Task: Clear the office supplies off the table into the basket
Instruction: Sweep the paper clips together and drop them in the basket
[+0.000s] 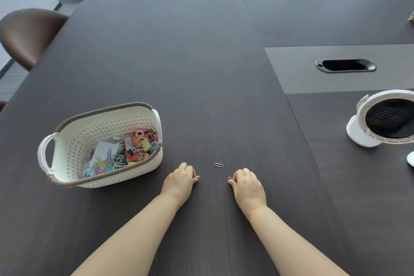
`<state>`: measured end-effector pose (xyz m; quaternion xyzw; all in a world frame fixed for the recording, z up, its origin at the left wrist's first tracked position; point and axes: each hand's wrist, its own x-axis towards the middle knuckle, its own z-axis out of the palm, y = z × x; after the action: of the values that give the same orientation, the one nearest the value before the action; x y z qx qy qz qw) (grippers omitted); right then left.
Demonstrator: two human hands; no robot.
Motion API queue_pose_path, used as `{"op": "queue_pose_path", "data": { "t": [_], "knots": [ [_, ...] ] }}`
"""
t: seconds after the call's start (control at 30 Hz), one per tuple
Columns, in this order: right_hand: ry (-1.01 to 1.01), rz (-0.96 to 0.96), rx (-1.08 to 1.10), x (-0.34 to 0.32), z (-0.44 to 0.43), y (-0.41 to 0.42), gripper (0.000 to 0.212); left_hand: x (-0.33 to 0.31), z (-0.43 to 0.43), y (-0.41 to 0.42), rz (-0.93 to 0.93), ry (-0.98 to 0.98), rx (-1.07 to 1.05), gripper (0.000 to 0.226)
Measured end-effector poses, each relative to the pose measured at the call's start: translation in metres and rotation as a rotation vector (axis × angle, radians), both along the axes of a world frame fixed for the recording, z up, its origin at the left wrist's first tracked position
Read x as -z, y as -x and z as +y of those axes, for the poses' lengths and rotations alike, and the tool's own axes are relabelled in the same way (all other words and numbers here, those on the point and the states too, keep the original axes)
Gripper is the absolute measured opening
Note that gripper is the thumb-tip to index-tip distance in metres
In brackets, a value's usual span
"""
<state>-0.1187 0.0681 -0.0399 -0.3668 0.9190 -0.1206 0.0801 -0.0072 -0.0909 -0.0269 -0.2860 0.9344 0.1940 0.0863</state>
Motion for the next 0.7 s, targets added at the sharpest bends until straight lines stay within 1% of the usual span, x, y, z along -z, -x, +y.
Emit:
{"op": "queue_pose_path", "data": {
  "t": [0.03, 0.1, 0.17, 0.2, 0.27, 0.37, 0.43, 0.5, 0.57, 0.63, 0.7],
  "knots": [
    [-0.018, 0.017, -0.006, 0.000, -0.001, 0.000, 0.035, 0.000, 0.000, 0.000, -0.005, 0.005, 0.005, 0.021],
    [-0.047, -0.014, 0.016, -0.002, -0.002, 0.001, 0.019, 0.000, 0.000, -0.003, -0.012, 0.017, 0.012, 0.021],
    [-0.092, -0.050, -0.011, -0.004, -0.001, 0.003, 0.021, -0.001, 0.001, -0.006, -0.009, 0.031, 0.018, 0.022],
    [-0.079, -0.075, -0.015, -0.005, 0.000, 0.003, 0.022, -0.001, 0.002, -0.007, -0.002, 0.040, 0.021, 0.023],
    [0.011, -0.153, 0.028, -0.006, 0.004, 0.004, 0.016, -0.001, 0.003, -0.011, 0.027, 0.050, 0.026, 0.023],
    [0.206, -0.330, 0.164, -0.011, 0.010, 0.007, 0.006, -0.002, 0.003, -0.017, 0.079, 0.046, 0.026, 0.021],
    [0.274, -0.374, 0.184, -0.013, 0.013, 0.009, 0.021, -0.002, 0.002, -0.021, 0.133, 0.049, 0.016, 0.017],
    [0.305, -0.367, 0.176, -0.014, 0.015, 0.009, 0.020, -0.002, 0.000, -0.023, 0.197, 0.052, 0.036, 0.008],
    [0.302, -0.405, 0.203, -0.016, 0.015, 0.009, 0.022, -0.001, -0.002, -0.024, 0.218, 0.068, 0.076, 0.015],
    [0.271, -0.448, 0.237, -0.017, 0.016, 0.009, 0.028, -0.001, -0.003, -0.023, 0.232, 0.070, 0.086, 0.015],
    [0.227, -0.470, 0.251, -0.019, 0.015, 0.007, 0.028, -0.006, -0.001, -0.024, 0.247, 0.039, 0.055, 0.005]
  ]
}}
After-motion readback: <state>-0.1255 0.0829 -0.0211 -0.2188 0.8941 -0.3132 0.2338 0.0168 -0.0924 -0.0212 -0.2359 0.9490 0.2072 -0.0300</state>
